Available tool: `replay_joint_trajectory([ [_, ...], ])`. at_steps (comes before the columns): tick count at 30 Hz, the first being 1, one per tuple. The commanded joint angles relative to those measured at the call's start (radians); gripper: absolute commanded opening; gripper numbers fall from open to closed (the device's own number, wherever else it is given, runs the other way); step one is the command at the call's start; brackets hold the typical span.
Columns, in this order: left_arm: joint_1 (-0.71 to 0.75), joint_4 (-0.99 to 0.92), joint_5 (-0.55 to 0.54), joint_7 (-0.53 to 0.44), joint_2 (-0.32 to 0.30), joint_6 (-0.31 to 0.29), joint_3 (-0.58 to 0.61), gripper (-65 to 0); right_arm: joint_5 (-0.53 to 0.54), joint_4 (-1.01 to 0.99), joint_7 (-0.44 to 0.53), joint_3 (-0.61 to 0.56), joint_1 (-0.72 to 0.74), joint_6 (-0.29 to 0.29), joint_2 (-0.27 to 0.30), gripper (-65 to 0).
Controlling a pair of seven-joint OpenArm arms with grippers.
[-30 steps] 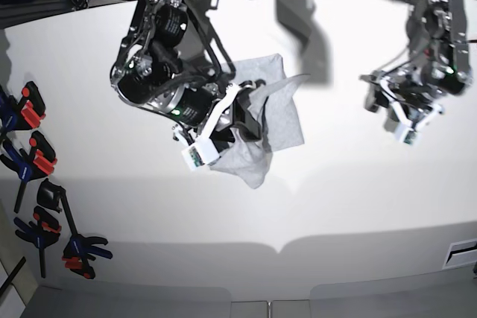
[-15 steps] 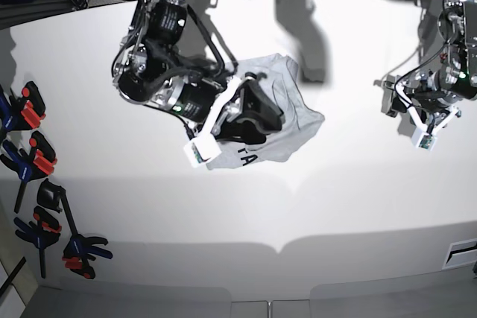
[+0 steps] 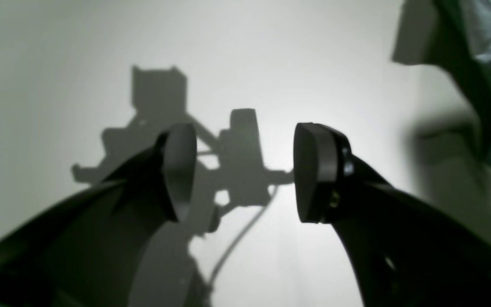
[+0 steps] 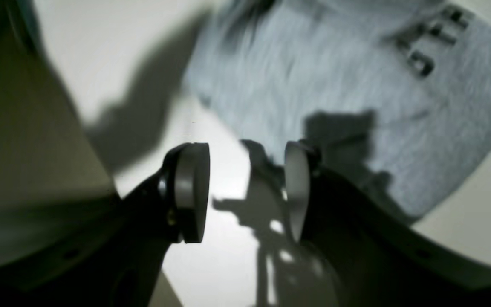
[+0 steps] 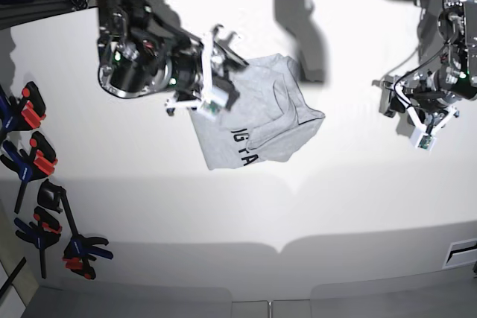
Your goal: Fold the T-shirt properly
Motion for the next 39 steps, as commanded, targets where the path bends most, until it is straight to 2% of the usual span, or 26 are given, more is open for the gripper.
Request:
replay_joint_trajectory([
  [1,-0.014,0.018,-0.026,-0.019,-0.016,0.004,-0.007,-31.9,0.005,0.039,0.028,-0.034,0.018,0.006,0.019,-37.9],
  [3,-0.014,0.018,-0.053,-0.019,-0.013,-0.008,-0.007,-31.9,-0.081,0.069,0.08,-0.098,0.018,0.006,0.046,-37.9],
  [5,-0.014,0.018,-0.122,-0.019,-0.011,-0.085,-0.007,-31.9,-0.224,0.075,0.165,-0.142,0.018,0.006,0.048,-37.9],
  [7,-0.014,0.018,-0.224,-0.016,-0.009,-0.159,-0.006,-31.9,-0.387,0.075,0.294,-0.159,0.018,0.004,0.048,-38.1],
  [9,-0.014,0.022,-0.248,0.007,0.005,-0.169,-0.007,-31.9,-0.501,0.075,0.456,-0.142,0.018,-0.169,0.048,-38.1],
  [10,-0.013,0.024,-0.248,0.016,0.015,-0.169,-0.007,-31.9,-0.517,0.075,0.512,-0.125,0.018,-0.25,0.048,-38.1],
  [11,-0.013,0.024,-0.248,0.026,0.027,-0.169,-0.007,-31.9,-0.513,0.075,0.539,-0.105,0.021,-0.3,0.048,-38.1],
  [12,-0.014,0.024,-0.248,0.032,0.04,-0.169,-0.007,-31.9,-0.505,0.074,0.53,-0.088,0.026,-0.316,0.045,-38.3],
  [16,-0.007,0.075,-0.277,0.068,0.094,-0.17,-0.007,-31.9,-0.504,-0.002,0.455,-0.016,0.042,-0.315,0.006,-39.6],
  [21,0.084,0.382,-0.344,0.091,0.146,-0.242,-0.007,-31.9,-0.504,-0.125,0.491,0.111,0.052,-0.315,-0.042,-39.6],
  [23,0.147,0.489,-0.336,0.069,0.166,-0.248,-0.006,-31.9,-0.504,-0.127,0.52,0.191,0.055,-0.315,-0.058,-39.6],
  [26,0.235,0.541,-0.305,0.016,0.201,-0.248,-0.006,-31.9,-0.496,-0.127,0.539,0.324,0.094,-0.315,-0.066,-39.6],
  [27,0.256,0.541,-0.293,-0.008,0.205,-0.248,-0.006,-31.9,-0.48,-0.129,0.533,0.359,0.115,-0.304,-0.065,-39.6],
  [29,0.283,0.541,-0.253,-0.054,0.205,-0.248,-0.006,-31.9,-0.424,-0.136,0.48,0.398,0.166,-0.217,-0.066,-39.6],
  [31,0.289,0.541,-0.228,-0.079,0.205,-0.248,-0.006,-31.9,-0.342,-0.148,0.406,0.388,0.211,-0.132,-0.066,-39.6],
  [32,0.287,0.541,-0.229,-0.08,0.205,-0.248,-0.006,-31.9,-0.313,-0.161,0.391,0.371,0.226,-0.107,-0.066,-39.6],
  [35,0.283,0.541,-0.231,-0.079,0.204,-0.248,-0.006,-31.9,-0.301,-0.226,0.387,0.28,0.261,-0.105,-0.071,-39.6],
  [39,0.283,0.541,-0.231,-0.065,0.205,-0.248,-0.006,-31.9,-0.368,-0.359,0.358,0.131,0.32,-0.105,-0.122,-39.6],
])
